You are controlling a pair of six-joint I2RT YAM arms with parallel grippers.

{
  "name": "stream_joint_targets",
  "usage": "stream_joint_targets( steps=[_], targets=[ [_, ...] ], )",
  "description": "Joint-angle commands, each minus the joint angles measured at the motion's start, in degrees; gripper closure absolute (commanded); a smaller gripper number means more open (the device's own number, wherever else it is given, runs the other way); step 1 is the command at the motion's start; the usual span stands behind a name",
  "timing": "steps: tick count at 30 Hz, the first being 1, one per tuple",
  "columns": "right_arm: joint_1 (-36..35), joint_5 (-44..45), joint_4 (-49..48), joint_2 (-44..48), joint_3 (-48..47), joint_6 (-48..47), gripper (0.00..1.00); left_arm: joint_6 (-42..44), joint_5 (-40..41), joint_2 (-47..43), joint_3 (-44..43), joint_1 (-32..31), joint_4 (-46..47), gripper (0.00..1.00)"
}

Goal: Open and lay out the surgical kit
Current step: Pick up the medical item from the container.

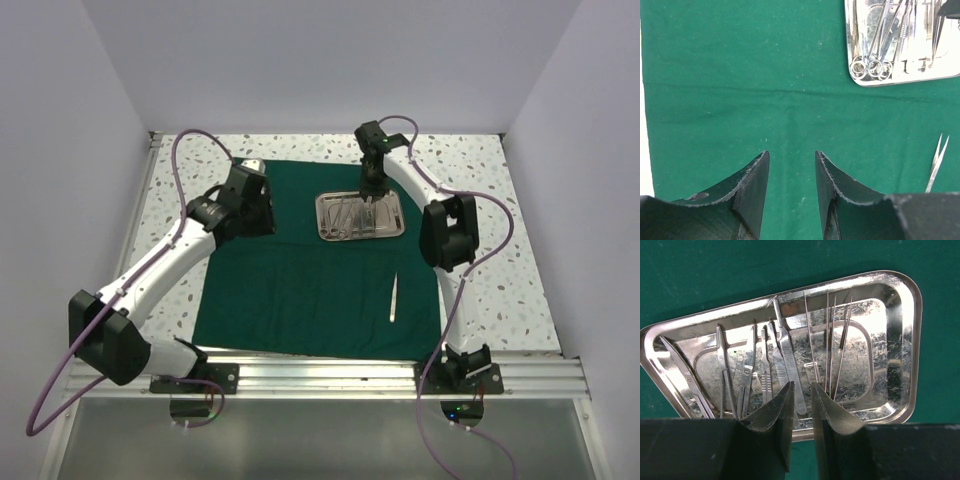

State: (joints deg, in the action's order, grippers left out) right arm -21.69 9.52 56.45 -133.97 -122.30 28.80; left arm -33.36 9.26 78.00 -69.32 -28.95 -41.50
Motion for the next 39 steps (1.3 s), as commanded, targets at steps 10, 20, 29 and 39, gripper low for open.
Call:
stream_joint_targets(
  steps=[10, 20, 29, 39],
  targets=[
    [-0.19, 2.52, 2.62, -4.19, -4.17, 2.23, 0.75, 4.71, 0.06, 1.98, -2.49, 0.12, 1.24, 0.54],
    [-0.1, 2.87, 2.79, -7.36, -4.0, 2.14, 0.76, 5.06, 0.06, 1.98, -2.22, 1.17, 0.72, 0.54],
    [-0.1, 0.42, 1.12, -5.43, -0.92, 0.83, 1.0, 4.89, 0.32, 2.77, -4.24, 1.88, 0.19, 0.54],
    [-0.54, -4.15, -0.1, 16.07, 10.11, 2.14, 1.0, 5.68, -3.36, 7.59, -8.46, 1.88, 3.79, 0.36]
  ],
)
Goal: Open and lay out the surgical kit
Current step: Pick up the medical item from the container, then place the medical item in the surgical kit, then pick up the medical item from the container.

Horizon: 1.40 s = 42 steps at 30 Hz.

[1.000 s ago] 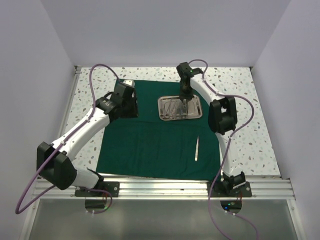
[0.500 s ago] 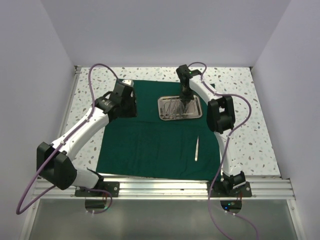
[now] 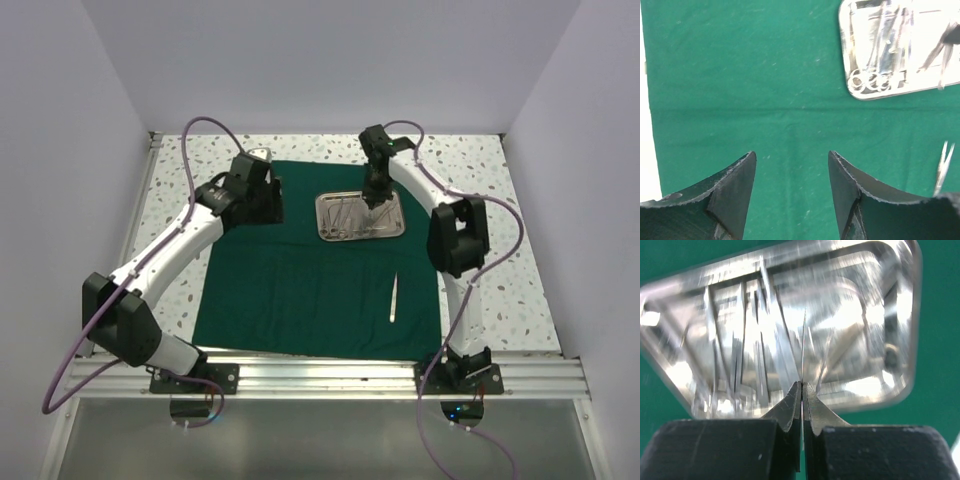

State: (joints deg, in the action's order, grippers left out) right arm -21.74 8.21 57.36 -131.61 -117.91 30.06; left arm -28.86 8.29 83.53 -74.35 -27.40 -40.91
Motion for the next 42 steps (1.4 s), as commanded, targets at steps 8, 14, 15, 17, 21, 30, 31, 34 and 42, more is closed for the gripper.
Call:
stream_joint_targets(
  steps=[8, 14, 15, 17, 21, 30, 31, 34, 42],
  targets=[
    [-2.96, -7.06, -7.34, 32.37, 37.37, 1.75, 1.0, 2.05, -4.34, 17.51, -13.34, -1.43, 5.4, 0.43],
    [-5.6, -8.03, -10.69, 39.76, 54.7, 3.33, 1.0, 1.79, -5.22, 28.87, -24.86, -3.45, 4.43, 0.45],
    [-5.86, -8.03, -10.95, 40.11, 56.89, 3.51, 1.0, 1.62, -5.39, 31.32, -26.01, -3.63, 4.26, 0.45],
    [-5.86, -8.03, -10.87, 39.95, 57.96, 2.99, 1.0, 1.0, -5.74, 33.53, -29.08, -4.24, 4.17, 0.45],
    [-6.04, -9.61, -9.12, 39.15, 58.32, 2.37, 0.91, 0.12, -6.27, 38.63, -32.87, -4.86, 3.55, 0.46],
    [-6.12, -8.82, -2.35, 41.7, 51.83, 0.17, 0.21, -1.2, -6.54, 43.65, -35.43, -6.44, 3.55, 0.46],
    [-6.04, -8.74, -1.65, 42.13, 50.77, -0.09, 0.21, -1.37, -6.45, 43.91, -35.6, -6.61, 3.46, 0.46],
    [-6.04, -8.38, 0.81, 42.4, 46.73, -0.79, 0.21, -1.98, -5.31, 45.58, -36.48, -7.14, 2.94, 0.48],
    [-5.86, -8.3, 4.42, 42.05, 41.18, -1.94, 0.21, -2.51, -1.71, 50.59, -39.2, -7.76, 0.04, 0.51]
  ],
)
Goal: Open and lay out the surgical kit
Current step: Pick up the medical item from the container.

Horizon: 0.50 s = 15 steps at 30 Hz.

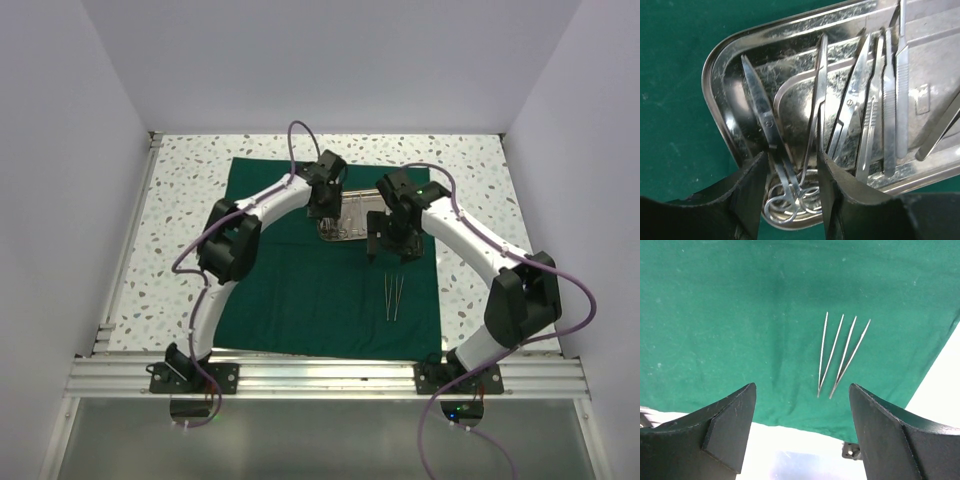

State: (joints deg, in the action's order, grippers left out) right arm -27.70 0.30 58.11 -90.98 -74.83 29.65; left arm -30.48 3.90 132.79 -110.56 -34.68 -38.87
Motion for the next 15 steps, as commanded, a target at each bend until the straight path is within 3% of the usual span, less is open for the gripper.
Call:
stream_joint_targets(
  steps=[1, 10, 15],
  targets=[
    [0.11, -0.38, 4.12, 1.42, -2.08, -1.7, 0.21, -0.81, 3.04, 2.11, -3.34, -0.57, -2.43, 0.52],
    [0.81, 0.76, 5.09, 0.8, -3.75, -2.05, 0.22, -1.69, 5.94, 5.54, -4.31, -1.01, -7.09, 0.61],
    [1.68, 0.58, 5.26, 0.63, -4.19, -2.31, 0.22, -2.13, 6.38, 6.95, -3.52, -1.18, -9.02, 0.74]
  ],
)
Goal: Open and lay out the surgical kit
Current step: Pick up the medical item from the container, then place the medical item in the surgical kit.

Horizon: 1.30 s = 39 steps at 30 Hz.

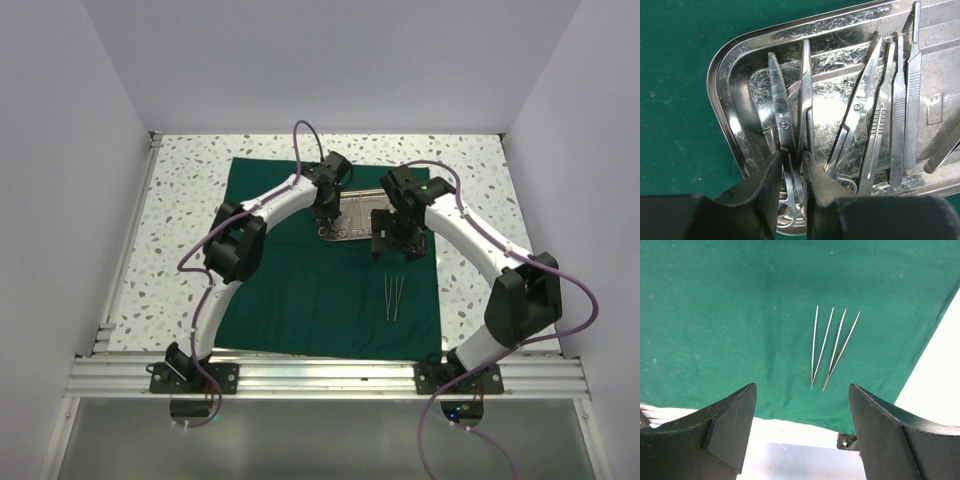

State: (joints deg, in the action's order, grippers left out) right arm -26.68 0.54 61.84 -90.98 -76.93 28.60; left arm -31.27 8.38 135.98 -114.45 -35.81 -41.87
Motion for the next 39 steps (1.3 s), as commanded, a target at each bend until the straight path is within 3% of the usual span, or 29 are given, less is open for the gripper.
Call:
stream_joint_targets(
  steps=[1, 4, 6, 7, 23, 28, 35, 39],
  targets=[
    [0.66, 0.17, 1.52, 0.45, -2.09, -1.44, 0.23, -1.43, 1.64, 4.55, 0.55, -0.05, -6.12, 0.75],
    [1.1, 0.26, 1.61, 0.45, -2.09, -1.62, 0.23, -1.52, 0.94, 5.69, 1.16, -0.05, -6.65, 0.84],
    [1.28, 0.25, 1.7, 0.45, -2.09, -1.79, 0.23, -1.43, -0.2, 5.96, 1.77, -0.05, -6.21, 0.98],
    [1.28, 0.34, 1.7, 0.45, -2.0, -1.88, 0.23, -1.43, -0.38, 6.05, 1.87, -0.05, -6.12, 1.0],
    [1.89, 0.52, 1.7, -0.43, -4.72, -2.5, 0.24, 3.49, 0.92, -8.09, -8.07, 0.83, -9.72, 1.0],
    [2.15, 0.26, 1.96, -1.83, -7.18, -3.02, 0.23, 3.67, 1.9, -21.61, 5.44, 0.83, -7.79, 1.0],
    [2.33, -0.09, 2.32, -4.29, -10.61, -3.46, 0.23, 2.44, 5.42, -44.12, 42.4, 0.74, -0.25, 1.0],
    [2.42, -0.27, 2.49, -5.7, -11.31, -3.9, 0.24, 2.09, 4.54, -52.47, 55.02, 0.74, 3.45, 1.0]
  ],
)
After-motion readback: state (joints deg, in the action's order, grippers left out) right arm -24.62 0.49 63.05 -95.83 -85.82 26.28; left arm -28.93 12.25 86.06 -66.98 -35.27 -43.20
